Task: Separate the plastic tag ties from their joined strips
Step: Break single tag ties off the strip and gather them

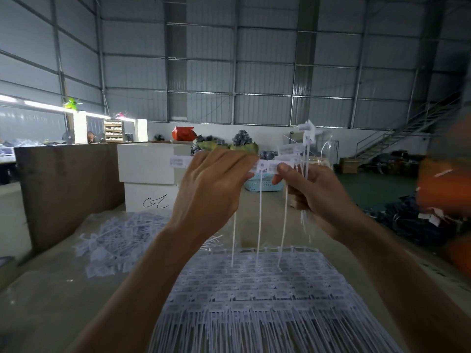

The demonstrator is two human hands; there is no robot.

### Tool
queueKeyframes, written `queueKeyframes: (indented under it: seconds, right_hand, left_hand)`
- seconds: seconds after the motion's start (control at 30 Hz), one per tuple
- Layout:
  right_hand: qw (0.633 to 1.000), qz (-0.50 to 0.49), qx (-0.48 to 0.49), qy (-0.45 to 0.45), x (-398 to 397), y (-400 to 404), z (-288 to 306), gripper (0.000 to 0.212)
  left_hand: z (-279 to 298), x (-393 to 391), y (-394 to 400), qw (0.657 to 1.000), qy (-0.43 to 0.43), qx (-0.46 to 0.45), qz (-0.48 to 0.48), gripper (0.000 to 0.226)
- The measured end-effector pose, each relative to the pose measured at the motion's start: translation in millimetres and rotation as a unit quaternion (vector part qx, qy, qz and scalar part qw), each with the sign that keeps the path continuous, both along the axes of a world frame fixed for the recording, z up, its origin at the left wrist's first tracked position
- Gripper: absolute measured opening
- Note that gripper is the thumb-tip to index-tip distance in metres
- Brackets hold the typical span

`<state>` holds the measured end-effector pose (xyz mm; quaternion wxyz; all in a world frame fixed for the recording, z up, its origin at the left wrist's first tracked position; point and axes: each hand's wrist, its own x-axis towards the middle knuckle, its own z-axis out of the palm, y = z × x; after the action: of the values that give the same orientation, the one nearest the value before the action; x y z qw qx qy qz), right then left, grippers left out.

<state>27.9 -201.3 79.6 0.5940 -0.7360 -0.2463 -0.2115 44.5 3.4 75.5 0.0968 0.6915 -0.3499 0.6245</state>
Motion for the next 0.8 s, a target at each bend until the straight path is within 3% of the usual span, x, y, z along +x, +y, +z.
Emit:
queueKeyframes:
  seconds: [0.2,0.33,0.5,0.7,0.8]
  right_hand:
    - [0.996,-0.048,-0.046,-0.056,-1.5,4.8,-0.3,0.040]
    - [0.977,-0.113,-0.105,-0.145,0.6,5.8,-1.0,0.051]
    - [0.962,-0.153,-0.150,-0.171,6.3,2.5,-3.6,0.039]
    - [0.950,-0.170,-0.168,-0.203,6.5,3.5,-4.4,0.036]
    - [0.938,-0.177,-0.177,-0.241,6.7,2.7,-4.4,0.035]
  left_hand:
    - [-1.2,0.1,-0.5,0.999,0.045,0.015,0.007,0.029]
    - [-1.6,0.3,-0.2,0.998,0.065,0.014,0.003,0.025]
    - [-1.0,-0.3,0.4,0.996,0.089,0.022,0.010,0.026]
    - [0.8,-5.0,0.0,0.993,0.118,0.020,-0.002,0.037]
    - [0.6,-1.8,-0.3,0.989,0.149,0.009,-0.011,0.032]
